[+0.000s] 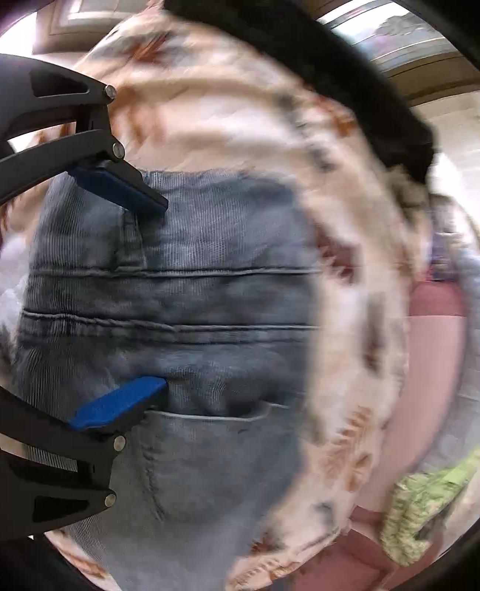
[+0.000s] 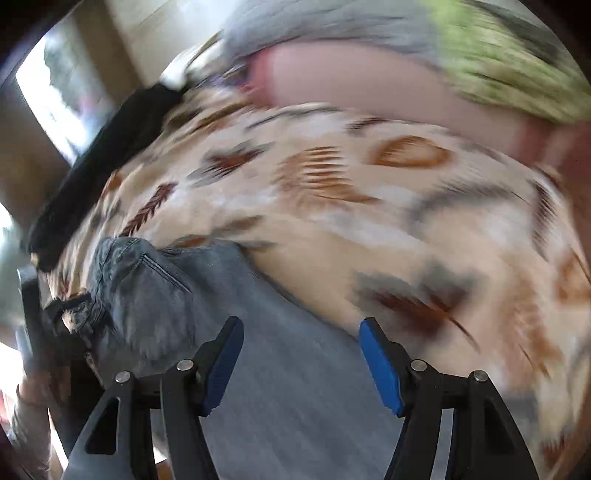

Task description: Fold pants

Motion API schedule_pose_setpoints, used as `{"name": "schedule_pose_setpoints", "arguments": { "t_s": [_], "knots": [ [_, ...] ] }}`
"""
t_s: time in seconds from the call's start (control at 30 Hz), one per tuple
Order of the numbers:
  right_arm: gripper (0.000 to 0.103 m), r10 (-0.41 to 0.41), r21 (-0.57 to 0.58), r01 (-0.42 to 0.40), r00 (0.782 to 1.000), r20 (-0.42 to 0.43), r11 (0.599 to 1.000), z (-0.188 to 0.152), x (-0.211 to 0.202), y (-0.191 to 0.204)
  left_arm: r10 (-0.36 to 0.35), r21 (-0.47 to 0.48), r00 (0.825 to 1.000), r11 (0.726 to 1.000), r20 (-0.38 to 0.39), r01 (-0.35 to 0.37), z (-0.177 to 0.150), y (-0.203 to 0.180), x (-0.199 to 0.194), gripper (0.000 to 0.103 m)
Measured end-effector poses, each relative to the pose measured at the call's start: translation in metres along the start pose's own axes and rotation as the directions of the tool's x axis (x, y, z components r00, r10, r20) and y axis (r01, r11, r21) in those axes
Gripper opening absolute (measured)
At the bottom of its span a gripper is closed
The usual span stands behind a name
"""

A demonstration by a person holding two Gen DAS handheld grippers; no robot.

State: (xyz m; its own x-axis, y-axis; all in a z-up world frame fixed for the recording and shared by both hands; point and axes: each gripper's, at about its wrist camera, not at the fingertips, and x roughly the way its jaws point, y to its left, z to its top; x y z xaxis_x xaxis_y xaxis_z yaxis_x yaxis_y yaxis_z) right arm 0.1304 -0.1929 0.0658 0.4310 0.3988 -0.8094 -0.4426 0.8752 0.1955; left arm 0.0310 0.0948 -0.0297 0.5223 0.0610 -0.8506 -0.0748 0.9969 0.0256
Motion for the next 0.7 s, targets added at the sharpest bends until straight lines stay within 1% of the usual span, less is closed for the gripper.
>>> {"name": "schedule_pose_setpoints", "arguments": {
  "t_s": [0.03, 0.07, 0.1, 0.13, 0.17, 0.2, 0.23, 0.27, 0.33, 0.37, 0.4, 0.43, 0.47, 0.5, 0.53, 0.57, 0.6, 0.67, 0.7],
  "knots": [
    [0.068, -0.008, -0.039, 0.007, 1.0, -0.015, 0.999, 0.009, 0.023, 0.013, 0.001, -0.013, 0.999, 1.0, 0.043, 0.0, -0.005, 0.002, -0.004, 0.094],
    [0.068, -0.032, -0.071, 0.029, 0.999, -0.039, 0.997, 0.021, 0.048, 0.027, 0.008, -0.011, 0.999, 1.0, 0.048, -0.008, -0.006, 0.001, -0.004, 0.094],
    [0.067, -0.043, -0.092, 0.038, 0.997, -0.062, 0.995, 0.024, 0.072, 0.029, 0.016, -0.002, 0.999, 1.0, 0.047, -0.016, -0.005, -0.001, -0.005, 0.095],
    [0.054, -0.042, -0.106, 0.032, 0.994, -0.097, 0.994, 0.029, 0.093, 0.036, 0.018, 0.0, 0.999, 1.0, 0.045, -0.018, -0.004, -0.001, -0.003, 0.096],
    [0.029, -0.029, -0.105, 0.014, 0.989, -0.142, 0.994, 0.031, 0.11, 0.039, 0.017, -0.005, 0.999, 1.0, 0.043, -0.017, -0.005, 0.001, -0.002, 0.098],
    [0.02, -0.027, -0.12, 0.005, 0.983, -0.184, 0.993, 0.03, 0.124, 0.045, 0.011, -0.012, 0.999, 1.0, 0.044, -0.011, -0.003, 0.003, 0.0, 0.098],
    [0.007, -0.054, -0.163, 0.028, 0.985, -0.161, 0.986, 0.03, 0.126, 0.053, 0.01, -0.008, 0.999, 1.0, 0.044, -0.009, -0.001, 0.004, 0.001, 0.098],
    [0.003, -0.089, -0.208, 0.061, 0.987, -0.132, 0.976, 0.03, 0.122, 0.061, 0.009, -0.007, 0.999, 1.0, 0.046, -0.009, -0.001, 0.006, -0.006, 0.098],
    [0.003, -0.152, -0.262, 0.127, 0.986, -0.074, 0.957, 0.029, 0.11, 0.071, 0.012, -0.004, 0.999, 1.0, 0.052, -0.011, 0.0, 0.007, -0.003, 0.098],
    [0.003, -0.179, -0.281, 0.154, 0.982, -0.067, 0.947, 0.029, 0.113, 0.073, 0.016, -0.002, 0.998, 1.0, 0.054, -0.015, -0.001, 0.005, -0.004, 0.098],
    [0.003, -0.202, -0.29, 0.172, 0.976, -0.077, 0.941, 0.028, 0.12, 0.073, 0.019, 0.0, 0.998, 1.0, 0.055, -0.019, 0.0, 0.003, -0.006, 0.099],
    [0.003, -0.217, -0.295, 0.182, 0.972, -0.091, 0.938, 0.026, 0.132, 0.072, 0.025, 0.001, 0.998, 1.0, 0.055, -0.025, 0.001, 0.001, -0.007, 0.099],
    [0.004, -0.229, -0.305, 0.195, 0.97, -0.081, 0.932, 0.024, 0.138, 0.075, 0.027, 0.003, 0.998, 1.0, 0.055, -0.027, 0.002, 0.002, -0.01, 0.099],
    [0.006, -0.228, -0.298, 0.203, 0.972, -0.05, 0.933, 0.023, 0.136, 0.074, 0.028, 0.003, 0.998, 1.0, 0.055, -0.028, 0.002, 0.002, -0.009, 0.099],
    [0.008, -0.22, -0.259, 0.202, 0.975, -0.042, 0.944, 0.024, 0.132, 0.071, 0.026, 0.003, 0.998, 1.0, 0.059, -0.026, 0.001, 0.002, -0.009, 0.099],
    [0.016, -0.195, -0.211, 0.182, 0.98, -0.046, 0.961, 0.024, 0.123, 0.064, 0.024, 0.004, 0.998, 1.0, 0.062, -0.024, 0.0, 0.003, -0.009, 0.099],
    [0.02, -0.174, -0.157, 0.164, 0.983, -0.052, 0.974, 0.025, 0.114, 0.056, 0.021, 0.004, 0.998, 1.0, 0.065, -0.022, -0.001, 0.004, -0.009, 0.099],
    [0.032, -0.148, -0.056, 0.147, 0.989, -0.009, 0.988, 0.021, 0.09, 0.045, 0.018, 0.001, 0.997, 1.0, 0.068, -0.018, -0.002, 0.005, -0.01, 0.099],
    [0.035, -0.116, 0.004, 0.116, 0.993, 0.023, 0.993, 0.013, 0.07, 0.039, 0.018, 0.001, 0.997, 1.0, 0.07, -0.019, -0.002, 0.005, -0.01, 0.099]
  ]
}}
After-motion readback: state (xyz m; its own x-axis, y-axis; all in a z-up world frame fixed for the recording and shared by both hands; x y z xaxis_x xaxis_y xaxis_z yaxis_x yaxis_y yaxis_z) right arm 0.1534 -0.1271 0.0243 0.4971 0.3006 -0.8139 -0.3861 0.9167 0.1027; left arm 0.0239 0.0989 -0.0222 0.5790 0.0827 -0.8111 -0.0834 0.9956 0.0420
